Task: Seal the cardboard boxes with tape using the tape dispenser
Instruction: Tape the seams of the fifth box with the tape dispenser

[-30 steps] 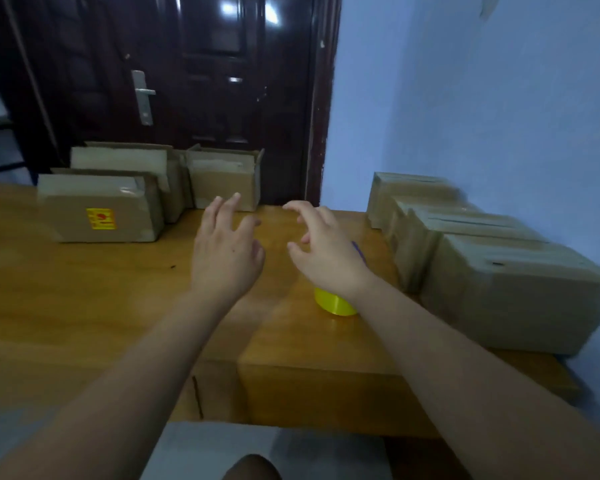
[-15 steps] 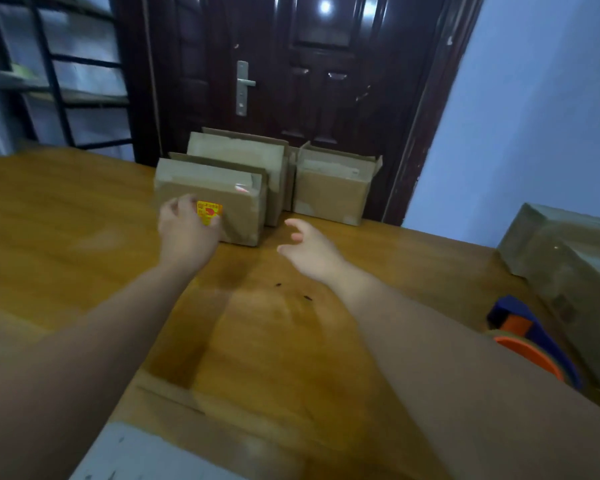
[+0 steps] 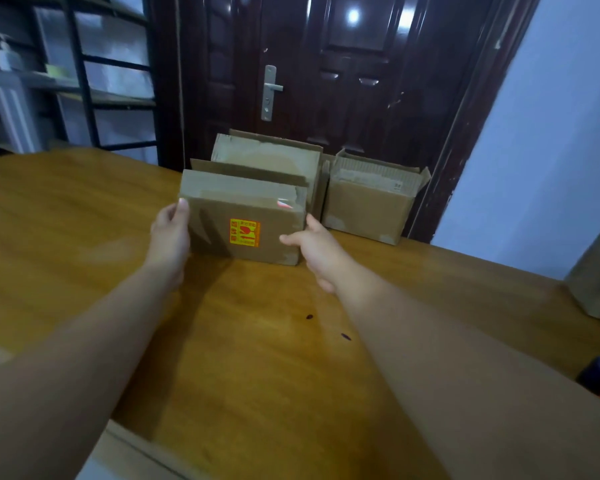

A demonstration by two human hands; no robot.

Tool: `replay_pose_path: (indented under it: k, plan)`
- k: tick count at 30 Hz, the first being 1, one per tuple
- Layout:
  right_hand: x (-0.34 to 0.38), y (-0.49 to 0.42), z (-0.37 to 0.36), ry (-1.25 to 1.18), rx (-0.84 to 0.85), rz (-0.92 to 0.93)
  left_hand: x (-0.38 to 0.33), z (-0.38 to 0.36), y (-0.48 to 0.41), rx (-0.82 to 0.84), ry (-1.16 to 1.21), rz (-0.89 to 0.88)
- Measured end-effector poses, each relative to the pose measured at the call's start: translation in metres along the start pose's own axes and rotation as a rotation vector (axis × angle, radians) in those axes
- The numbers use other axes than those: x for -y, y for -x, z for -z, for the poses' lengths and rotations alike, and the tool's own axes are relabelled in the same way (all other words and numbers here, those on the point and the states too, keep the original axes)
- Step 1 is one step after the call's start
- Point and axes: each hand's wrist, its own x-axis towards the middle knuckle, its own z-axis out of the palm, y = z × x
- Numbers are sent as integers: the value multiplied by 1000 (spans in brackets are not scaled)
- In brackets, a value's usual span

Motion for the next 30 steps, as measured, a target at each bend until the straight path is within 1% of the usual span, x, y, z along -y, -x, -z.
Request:
replay_pose_path:
  k: [2, 4, 6, 8, 11, 14, 16, 21, 23, 27, 30]
  plan:
    - [2, 15, 2, -76, -80, 37, 2, 3, 10, 17, -11, -37]
    - [-1, 32, 6, -128, -187, 84, -1, 5, 28, 15, -88, -90]
    - [-7, 53, 10, -89, -266, 116, -6, 6, 52, 29, -92, -163]
    - [-15, 80, 15, -28, -339, 129, -12, 5, 79, 71, -32, -211]
    - [-21, 127, 32, -6, -479, 187, -19, 2, 121, 178, 57, -230]
    - [-33, 173, 50, 17, -584, 190, -20, -3, 158, 280, 72, -245]
    - [-44, 199, 57, 8, -643, 220, -21, -10, 183, 296, 52, -250]
    - [-56, 249, 76, -91, -808, 179, -37, -29, 241, 330, -8, -266]
    - [-54, 265, 87, -92, -860, 206, -39, -35, 257, 331, 22, -248]
    - [-53, 289, 104, -19, -930, 281, -37, -44, 283, 356, 63, -135]
    - [-55, 299, 114, -35, -943, 274, -34, -49, 297, 338, 85, -86]
